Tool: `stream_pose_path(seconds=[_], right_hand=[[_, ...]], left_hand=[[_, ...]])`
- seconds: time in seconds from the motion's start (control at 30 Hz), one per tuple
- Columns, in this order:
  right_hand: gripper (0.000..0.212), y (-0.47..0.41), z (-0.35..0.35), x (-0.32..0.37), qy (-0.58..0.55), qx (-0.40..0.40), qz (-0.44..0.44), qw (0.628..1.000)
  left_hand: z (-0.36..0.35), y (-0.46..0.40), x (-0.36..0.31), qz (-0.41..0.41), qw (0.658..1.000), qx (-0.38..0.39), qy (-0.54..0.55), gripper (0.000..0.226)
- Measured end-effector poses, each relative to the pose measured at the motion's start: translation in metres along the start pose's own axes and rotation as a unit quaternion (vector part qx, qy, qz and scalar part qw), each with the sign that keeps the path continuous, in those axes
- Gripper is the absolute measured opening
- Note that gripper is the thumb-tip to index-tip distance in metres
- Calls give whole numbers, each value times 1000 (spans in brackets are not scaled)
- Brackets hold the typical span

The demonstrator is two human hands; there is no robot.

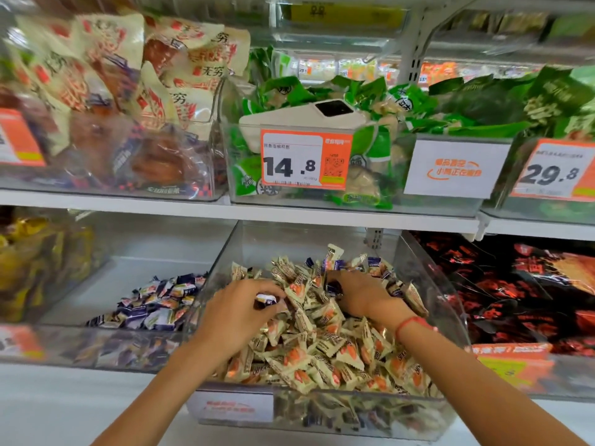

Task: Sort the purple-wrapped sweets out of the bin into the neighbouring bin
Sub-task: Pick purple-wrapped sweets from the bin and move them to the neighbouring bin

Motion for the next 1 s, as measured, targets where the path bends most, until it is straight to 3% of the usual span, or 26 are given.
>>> stream_pose_path(seconds=[0.17,0.27,0.37,0.47,0.6,0.73,0.87,0.93,1.0], right_hand=[[62,18,18,-4,-162,-81,-2,983],[39,29,31,26,-260,-111,74,956],[28,35,40,85,-318,-115,180,924],[23,26,41,154,-300,-102,272,909],[23,-7,38,224,-194,-109,307,925],[37,-46,25,249,-51,-34,253,965],[52,-55,10,240,-17,43,223,974],[42,-41,14,232,-97,-21,241,966],[27,-17,23,222,-190,-120,275,935]], left_hand=[[39,16,14,-6,984,-158,84,12],[69,25,35,14,952,-249,178,16],[90,31,63,38,942,-285,173,15],[103,39,90,78,934,-320,140,11],[109,48,122,108,924,-354,98,11],[96,43,153,161,924,-340,68,9],[71,32,164,148,954,-257,48,12],[65,26,164,139,966,-214,35,18],[64,23,162,112,976,-181,33,28]])
Point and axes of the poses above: each hand's wrist, its own y-axis away from the middle knuckle, its own z-axis out of the back of the hand, x = y × z, the point moved 5 cm from there along -y, towards the middle knuckle, and after that the axes turned 6 degrees about z, right-handed, at the moved point
